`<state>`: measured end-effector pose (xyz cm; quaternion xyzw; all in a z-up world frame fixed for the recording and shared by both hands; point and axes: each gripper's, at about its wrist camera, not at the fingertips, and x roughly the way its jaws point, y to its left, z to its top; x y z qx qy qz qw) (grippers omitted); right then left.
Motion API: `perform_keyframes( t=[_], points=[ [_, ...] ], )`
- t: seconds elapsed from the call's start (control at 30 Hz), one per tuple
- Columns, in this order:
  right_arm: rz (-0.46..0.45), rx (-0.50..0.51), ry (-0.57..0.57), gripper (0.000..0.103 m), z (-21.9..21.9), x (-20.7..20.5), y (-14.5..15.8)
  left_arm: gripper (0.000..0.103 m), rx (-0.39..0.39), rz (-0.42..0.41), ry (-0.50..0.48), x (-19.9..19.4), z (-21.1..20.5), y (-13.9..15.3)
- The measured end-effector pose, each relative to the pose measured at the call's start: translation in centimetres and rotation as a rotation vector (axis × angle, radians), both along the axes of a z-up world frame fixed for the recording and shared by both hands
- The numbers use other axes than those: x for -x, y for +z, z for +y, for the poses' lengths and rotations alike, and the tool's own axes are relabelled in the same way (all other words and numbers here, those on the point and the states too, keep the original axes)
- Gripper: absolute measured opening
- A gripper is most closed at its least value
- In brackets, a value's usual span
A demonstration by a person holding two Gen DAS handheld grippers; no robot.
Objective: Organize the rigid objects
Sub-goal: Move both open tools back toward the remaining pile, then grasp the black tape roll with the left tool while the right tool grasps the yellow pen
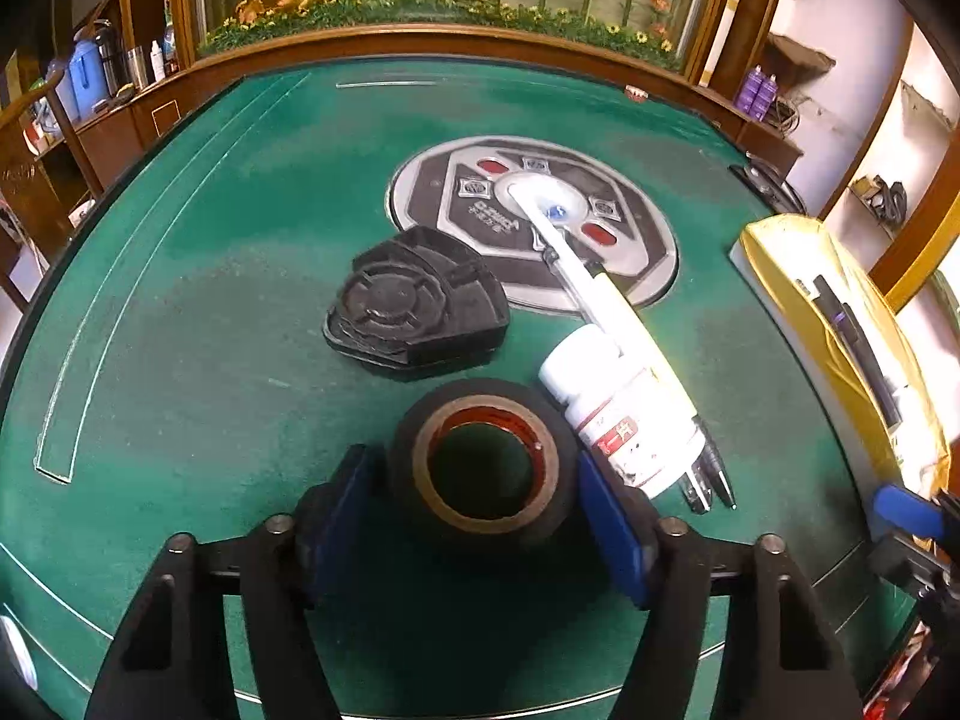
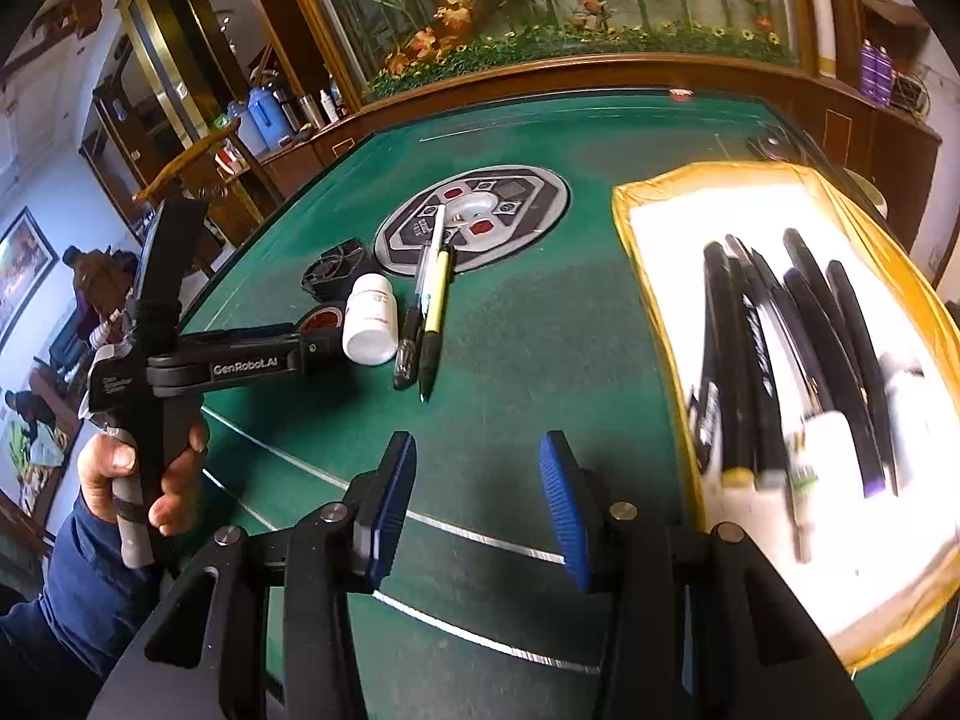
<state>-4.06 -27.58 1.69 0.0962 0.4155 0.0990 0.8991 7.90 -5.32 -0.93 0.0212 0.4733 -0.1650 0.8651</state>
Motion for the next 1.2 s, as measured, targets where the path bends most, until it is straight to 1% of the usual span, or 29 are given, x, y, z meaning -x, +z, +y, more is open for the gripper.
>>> perform_keyframes(
  t=[0.1, 0.23, 0.33, 0.43, 0.47, 0.57, 0.67, 0.7, 0.73, 0.8, 0.93, 1.07, 1.2],
  points=[
    [0.013, 0.013, 0.028, 0.042, 1.1, -2.3, 0.1, 0.067, 0.018, 0.001, 0.003, 0.0, 0.3, 0.0],
    [0.051, 0.017, 0.046, 0.041, 2.6, -6.6, -0.6, 0.067, 0.013, -0.007, 0.009, 0.1, 0.4, 0.0],
    [0.071, 0.043, 0.047, 0.036, 3.7, -9.6, -1.4, 0.067, 0.019, -0.006, 0.011, -0.1, 0.5, 0.0],
    [0.105, 0.062, 0.052, 0.026, 4.6, -11.9, -2.5, 0.067, 0.008, -0.012, 0.011, 0.0, 0.4, 0.0],
    [0.112, 0.083, 0.052, 0.021, 4.9, -12.4, -2.9, 0.067, 0.008, -0.012, 0.011, 0.0, 0.4, 0.0],
    [0.113, 0.105, 0.052, 0.02, 5.5, -13.3, -3.3, 0.067, 0.011, -0.009, 0.012, 0.0, 0.4, 0.0],
    [0.089, 0.167, 0.058, 0.017, 6.2, -13.7, -3.3, 0.067, 0.01, -0.011, 0.013, -0.1, 0.5, 0.0],
    [0.082, 0.176, 0.057, 0.012, 6.2, -13.8, -3.3, 0.067, 0.008, -0.013, 0.013, -0.1, 0.5, 0.0],
    [0.073, 0.194, 0.055, 0.009, 6.2, -13.7, -3.3, 0.066, 0.005, -0.016, 0.013, -0.1, 0.5, 0.0],
    [0.06, 0.164, 0.051, 0.008, 5.6, -13.5, -3.4, 0.066, 0.01, -0.016, 0.016, -0.1, 0.5, 0.0],
    [0.037, 0.044, 0.041, 0.008, 3.7, -12.9, -3.3, 0.066, 0.028, -0.022, 0.026, -0.1, 0.8, 0.3],
    [-0.026, -0.005, 0.025, 0.008, 2.6, -12.0, -2.1, 0.066, 0.054, -0.057, 0.023, 0.4, 1.0, 1.0],
    [-0.044, -0.032, 0.051, 0.008, 2.9, -11.3, -1.7, 0.066, 0.078, -0.071, 0.03, 0.4, 1.3, 1.4]
  ],
)
